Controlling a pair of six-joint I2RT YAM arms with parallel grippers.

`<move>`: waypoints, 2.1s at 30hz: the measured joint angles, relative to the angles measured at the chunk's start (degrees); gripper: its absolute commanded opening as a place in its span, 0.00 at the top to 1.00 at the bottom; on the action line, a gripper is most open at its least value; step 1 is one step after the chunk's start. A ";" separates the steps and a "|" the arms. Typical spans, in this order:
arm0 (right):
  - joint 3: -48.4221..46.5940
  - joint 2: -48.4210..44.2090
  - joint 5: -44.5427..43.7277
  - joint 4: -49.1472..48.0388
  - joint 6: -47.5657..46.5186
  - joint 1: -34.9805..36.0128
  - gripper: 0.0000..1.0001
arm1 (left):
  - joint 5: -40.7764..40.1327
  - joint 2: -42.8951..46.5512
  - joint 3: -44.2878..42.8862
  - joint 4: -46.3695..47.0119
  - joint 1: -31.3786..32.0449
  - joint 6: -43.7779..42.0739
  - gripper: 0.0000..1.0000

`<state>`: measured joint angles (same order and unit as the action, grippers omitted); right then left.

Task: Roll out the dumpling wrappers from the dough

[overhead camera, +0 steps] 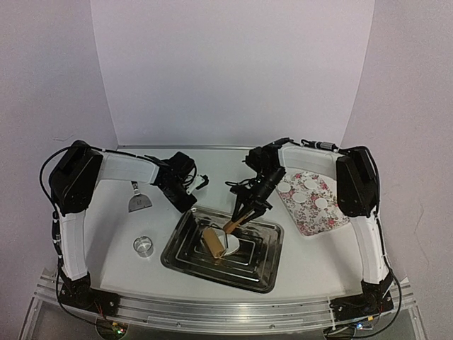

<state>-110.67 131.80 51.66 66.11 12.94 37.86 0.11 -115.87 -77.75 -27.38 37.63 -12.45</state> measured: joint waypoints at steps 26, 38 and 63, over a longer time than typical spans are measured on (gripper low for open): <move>15.07 -7.50 0.76 -1.26 -4.97 -9.43 1.00 | -1.42 0.11 0.32 0.33 0.03 0.05 1.00; 15.60 -7.84 0.31 1.18 -6.21 -11.67 1.00 | -1.79 0.09 0.25 0.18 -0.50 0.05 1.00; 16.08 -11.33 -6.39 7.33 -7.31 -17.74 1.00 | -2.14 -1.52 -0.80 -2.14 -2.24 2.59 0.86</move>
<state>-94.59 120.47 45.27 73.44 5.63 20.12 -2.03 -117.39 -78.54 -29.52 35.39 -9.86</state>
